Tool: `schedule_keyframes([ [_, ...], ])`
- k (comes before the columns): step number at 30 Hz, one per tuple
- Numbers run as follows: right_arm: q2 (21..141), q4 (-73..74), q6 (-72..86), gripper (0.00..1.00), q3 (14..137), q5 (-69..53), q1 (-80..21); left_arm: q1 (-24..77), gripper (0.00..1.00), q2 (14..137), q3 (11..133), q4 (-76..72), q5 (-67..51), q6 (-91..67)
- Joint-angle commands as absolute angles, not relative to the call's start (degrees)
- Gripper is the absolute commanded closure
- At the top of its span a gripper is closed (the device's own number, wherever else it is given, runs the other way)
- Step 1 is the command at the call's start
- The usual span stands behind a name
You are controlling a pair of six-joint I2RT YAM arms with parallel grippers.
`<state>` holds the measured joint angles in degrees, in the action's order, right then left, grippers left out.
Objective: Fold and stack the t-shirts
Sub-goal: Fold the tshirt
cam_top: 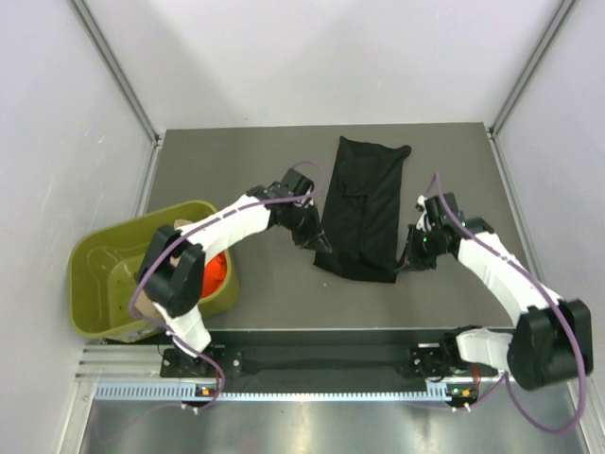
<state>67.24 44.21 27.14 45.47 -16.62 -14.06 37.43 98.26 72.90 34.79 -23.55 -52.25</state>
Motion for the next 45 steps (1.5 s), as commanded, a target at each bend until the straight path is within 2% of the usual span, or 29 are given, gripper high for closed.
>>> schedule_keyframes([
  [1,73.46,44.30,21.63,1.00,53.33,-17.40,-11.87,33.93,1.00,104.74,79.88,37.62,-25.04,-49.05],
  [8,89.27,43.51,18.73,1.00,67.04,-18.89,-8.62,29.80,1.00,117.76,97.52,39.64,-28.21,-46.41],
  [17,100.53,44.56,17.23,1.00,78.47,-19.25,-5.98,26.90,1.00,127.00,109.32,38.06,-30.50,-46.23],
  [32,110.12,45.00,17.75,1.00,89.20,-21.62,-3.08,24.52,1.00,137.02,121.81,33.84,-33.22,-48.87],
  [45,114.61,44.56,18.19,1.00,93.16,-21.36,-1.41,23.82,1.00,140.18,122.08,30.06,-33.57,-49.83],
])
